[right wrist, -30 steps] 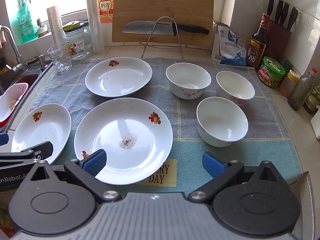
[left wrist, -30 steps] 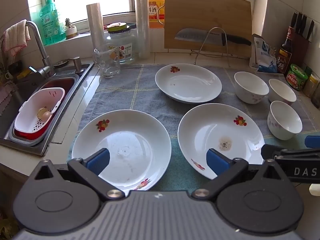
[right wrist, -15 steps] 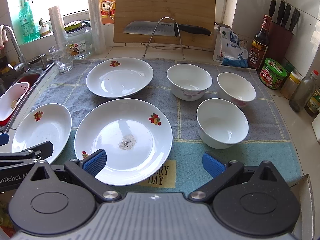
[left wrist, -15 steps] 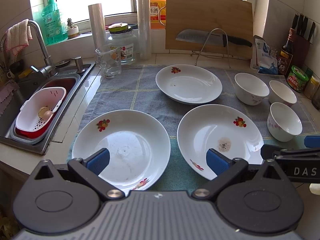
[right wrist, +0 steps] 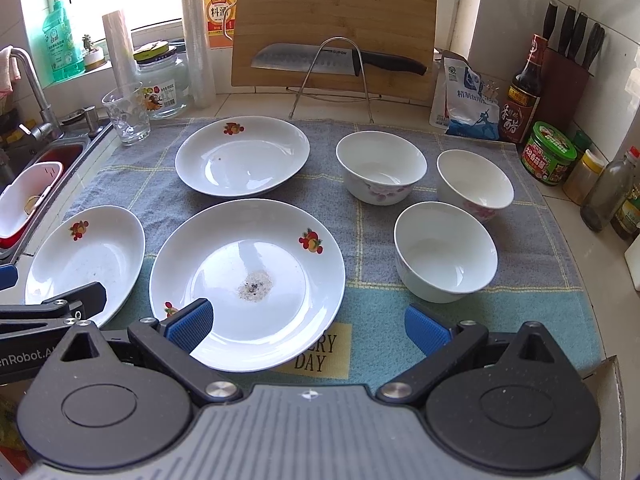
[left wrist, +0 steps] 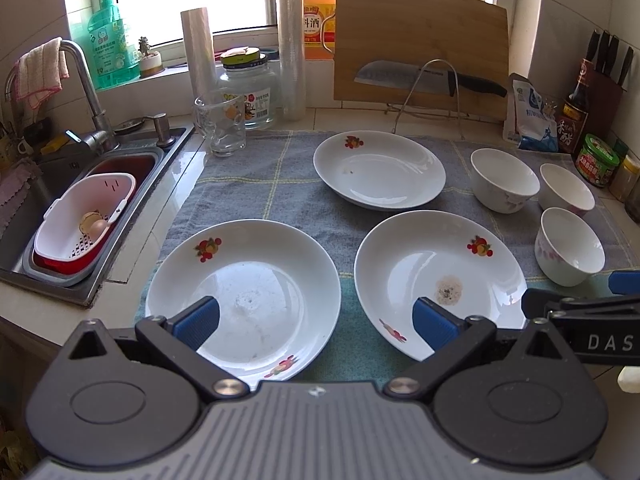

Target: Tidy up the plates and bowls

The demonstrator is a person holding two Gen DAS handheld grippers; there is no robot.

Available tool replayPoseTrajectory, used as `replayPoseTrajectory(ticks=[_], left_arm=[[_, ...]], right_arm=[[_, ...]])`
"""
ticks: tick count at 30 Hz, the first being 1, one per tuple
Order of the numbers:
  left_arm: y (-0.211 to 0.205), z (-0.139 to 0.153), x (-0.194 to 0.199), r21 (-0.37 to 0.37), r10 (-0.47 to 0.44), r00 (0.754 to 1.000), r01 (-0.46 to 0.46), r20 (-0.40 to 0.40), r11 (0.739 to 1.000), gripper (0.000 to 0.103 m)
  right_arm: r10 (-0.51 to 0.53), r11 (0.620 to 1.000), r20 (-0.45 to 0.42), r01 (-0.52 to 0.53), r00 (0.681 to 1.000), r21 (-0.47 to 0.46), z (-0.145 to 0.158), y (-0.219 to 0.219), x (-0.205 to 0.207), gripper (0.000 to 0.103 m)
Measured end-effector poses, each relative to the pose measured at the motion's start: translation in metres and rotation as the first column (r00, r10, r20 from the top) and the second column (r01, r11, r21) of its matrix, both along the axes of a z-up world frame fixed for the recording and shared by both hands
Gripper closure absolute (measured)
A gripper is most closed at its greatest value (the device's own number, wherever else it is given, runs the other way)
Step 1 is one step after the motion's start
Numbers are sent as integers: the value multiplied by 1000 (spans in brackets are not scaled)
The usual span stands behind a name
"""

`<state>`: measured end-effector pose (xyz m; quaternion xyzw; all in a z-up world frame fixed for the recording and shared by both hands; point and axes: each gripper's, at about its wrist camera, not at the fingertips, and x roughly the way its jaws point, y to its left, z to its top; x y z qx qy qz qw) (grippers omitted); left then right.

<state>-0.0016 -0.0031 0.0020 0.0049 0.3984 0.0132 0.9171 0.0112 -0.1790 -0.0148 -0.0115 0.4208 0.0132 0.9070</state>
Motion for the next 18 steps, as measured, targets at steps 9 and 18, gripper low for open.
replayPoseTrajectory(ticks=[9, 18], left_arm=[[-2, 0, 0, 4, -2, 1000, 2, 4, 1000, 1], [-3, 1, -1, 3, 0, 1000, 0, 5, 1000, 1]], right_arm=[[0, 1000, 2, 0, 1000, -6, 2, -1, 0, 0], [3, 1000, 4, -3, 1000, -5, 3, -3, 1, 0]])
